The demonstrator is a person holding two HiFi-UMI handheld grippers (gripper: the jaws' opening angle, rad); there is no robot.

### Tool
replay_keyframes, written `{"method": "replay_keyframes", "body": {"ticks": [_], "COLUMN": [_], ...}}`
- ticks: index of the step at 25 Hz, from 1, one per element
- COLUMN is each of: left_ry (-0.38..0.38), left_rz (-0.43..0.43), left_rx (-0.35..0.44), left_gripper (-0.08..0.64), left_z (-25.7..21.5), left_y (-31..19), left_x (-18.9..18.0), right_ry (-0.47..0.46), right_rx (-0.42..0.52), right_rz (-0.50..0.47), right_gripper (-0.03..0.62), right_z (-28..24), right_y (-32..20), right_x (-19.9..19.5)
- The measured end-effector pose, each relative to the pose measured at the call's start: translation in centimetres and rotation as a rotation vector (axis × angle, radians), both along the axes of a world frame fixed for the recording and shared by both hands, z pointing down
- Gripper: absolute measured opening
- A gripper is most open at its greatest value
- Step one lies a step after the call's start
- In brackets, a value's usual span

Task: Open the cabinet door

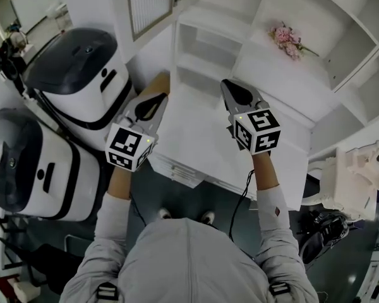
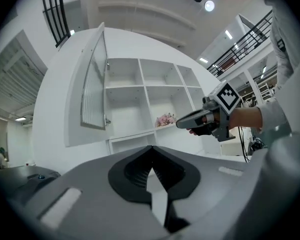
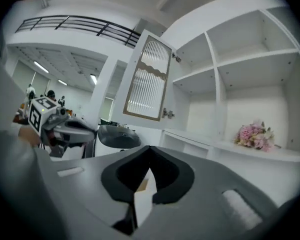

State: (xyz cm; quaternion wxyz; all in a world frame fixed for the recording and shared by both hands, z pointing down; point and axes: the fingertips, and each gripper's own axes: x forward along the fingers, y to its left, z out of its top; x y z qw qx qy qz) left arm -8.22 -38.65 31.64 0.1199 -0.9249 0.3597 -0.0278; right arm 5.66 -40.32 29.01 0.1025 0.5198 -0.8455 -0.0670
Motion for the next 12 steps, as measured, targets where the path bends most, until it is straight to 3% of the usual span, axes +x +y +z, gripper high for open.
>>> {"method": "replay_keyframes", "body": {"ticks": [3,12], "left_ry": [0.003,0.001], "left_rz": [0.004,0.012], "left_rx": [0.037,0.063], "left_gripper": [0.018,0.018], "left_z": [-1.4,-2.3], "left_y": [0.3,1.3], "left_x": [1.9,5.3], "right_ry": [0.054,-0.003], "right_rx": [0.008,0.005], "right_rz": [0.03,0.115], "right_gripper": [0.002,0.002], "right_z": [0.3,0.5], "right_y": [2.1,6.5], "right_x": [2.7,9.4]}}
